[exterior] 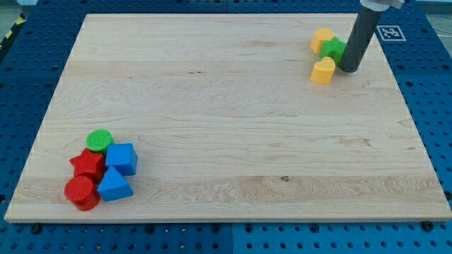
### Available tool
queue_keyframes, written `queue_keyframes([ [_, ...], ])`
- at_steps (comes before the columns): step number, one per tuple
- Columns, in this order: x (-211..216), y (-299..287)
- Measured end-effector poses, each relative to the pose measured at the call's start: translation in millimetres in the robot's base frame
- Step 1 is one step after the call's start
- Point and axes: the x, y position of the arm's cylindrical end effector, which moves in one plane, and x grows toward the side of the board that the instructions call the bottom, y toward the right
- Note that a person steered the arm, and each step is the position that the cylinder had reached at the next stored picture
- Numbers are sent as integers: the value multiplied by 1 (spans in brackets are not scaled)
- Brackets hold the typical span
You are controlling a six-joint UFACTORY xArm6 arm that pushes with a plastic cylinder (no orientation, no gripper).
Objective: Push the green star and yellow hexagon to the top right of the board
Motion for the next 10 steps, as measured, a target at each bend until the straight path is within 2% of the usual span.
queue_keyframes([
  [2,-49,-1],
  [4,-22,-2],
  [5,-23,-34],
  [6,-42,-46],
  [8,-75,3],
  [9,-59,-1],
  [10,-32,-49],
])
